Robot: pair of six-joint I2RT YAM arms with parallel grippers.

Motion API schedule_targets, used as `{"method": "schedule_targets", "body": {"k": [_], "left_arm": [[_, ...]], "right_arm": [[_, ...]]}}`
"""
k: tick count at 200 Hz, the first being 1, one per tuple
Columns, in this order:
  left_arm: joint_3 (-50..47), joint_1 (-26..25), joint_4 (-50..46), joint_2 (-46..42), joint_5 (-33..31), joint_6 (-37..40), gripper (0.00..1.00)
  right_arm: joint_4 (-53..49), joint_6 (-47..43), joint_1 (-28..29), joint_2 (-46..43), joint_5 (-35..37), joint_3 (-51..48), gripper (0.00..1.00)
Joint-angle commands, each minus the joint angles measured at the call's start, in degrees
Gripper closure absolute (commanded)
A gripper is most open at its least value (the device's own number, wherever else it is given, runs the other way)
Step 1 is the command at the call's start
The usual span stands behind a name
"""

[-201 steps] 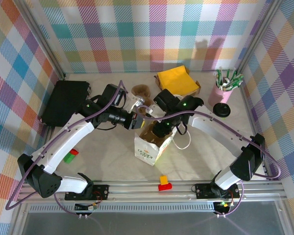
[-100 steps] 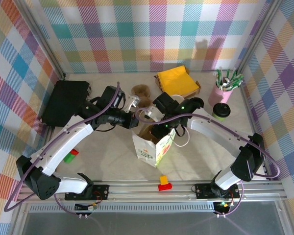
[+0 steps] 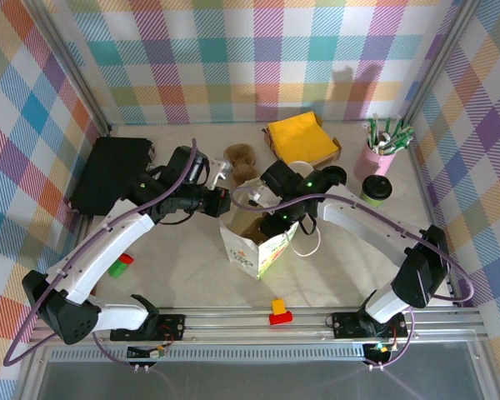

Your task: Pack the takeout coffee

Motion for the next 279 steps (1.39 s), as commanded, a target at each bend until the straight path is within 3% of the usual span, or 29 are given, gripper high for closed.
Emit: {"method": "schedule_targets", "body": {"k": [1,279], "left_arm": [[0.5,-0.3,0.8,-0.3,3.4,-0.7,1.0],[1.6,-0.2,0.4,2.0,2.8,0.1,1.0]], "right_arm": [[-0.8,1.7,0.5,1.8,0.2,1.6,0.58],[4.6,1.9,1.0,7.4,1.7,-3.1,0.5]]}}
